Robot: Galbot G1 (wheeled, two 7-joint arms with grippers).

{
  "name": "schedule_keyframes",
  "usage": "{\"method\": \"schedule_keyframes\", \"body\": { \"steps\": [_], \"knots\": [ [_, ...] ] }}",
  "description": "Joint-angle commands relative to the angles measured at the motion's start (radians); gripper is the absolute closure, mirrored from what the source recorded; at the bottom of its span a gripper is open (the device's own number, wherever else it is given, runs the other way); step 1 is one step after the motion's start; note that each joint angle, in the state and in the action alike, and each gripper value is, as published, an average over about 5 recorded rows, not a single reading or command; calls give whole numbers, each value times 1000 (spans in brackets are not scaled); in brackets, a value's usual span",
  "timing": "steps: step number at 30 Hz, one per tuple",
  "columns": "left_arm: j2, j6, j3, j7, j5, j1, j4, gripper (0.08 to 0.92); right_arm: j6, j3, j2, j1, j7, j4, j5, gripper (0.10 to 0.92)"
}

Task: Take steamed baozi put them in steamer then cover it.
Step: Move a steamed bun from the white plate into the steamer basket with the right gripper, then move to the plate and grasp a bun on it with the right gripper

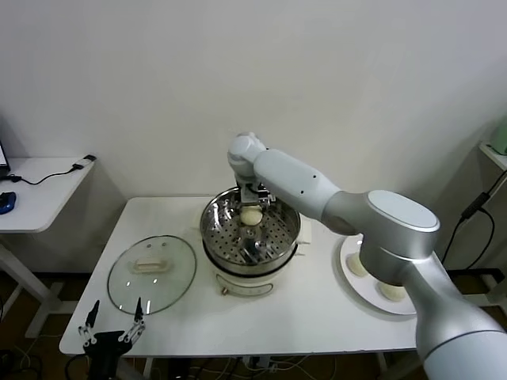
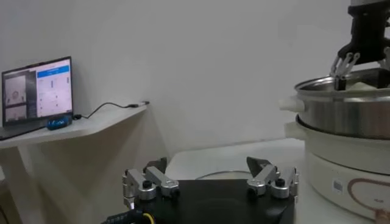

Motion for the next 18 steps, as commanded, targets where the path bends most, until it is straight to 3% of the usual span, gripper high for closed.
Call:
{"method": "schedule_keyframes", "body": {
  "steps": [1,10,15,18],
  "knots": [
    [-1,1,2,-1,1,0,1,177,7,-3,-38,30,-35,67,53,204],
    [-5,5,7,-2,2,8,-11,177,-120,-90,-275,222,-62,313,382,203],
    [-4,7,8,-2,3,11,-16,177,-469,-322,-555,394,113,527,620,203],
    [-7,12,14,-2,5,5,-21,177,-694,-400,-681,424,127,605,796,203]
  ]
}}
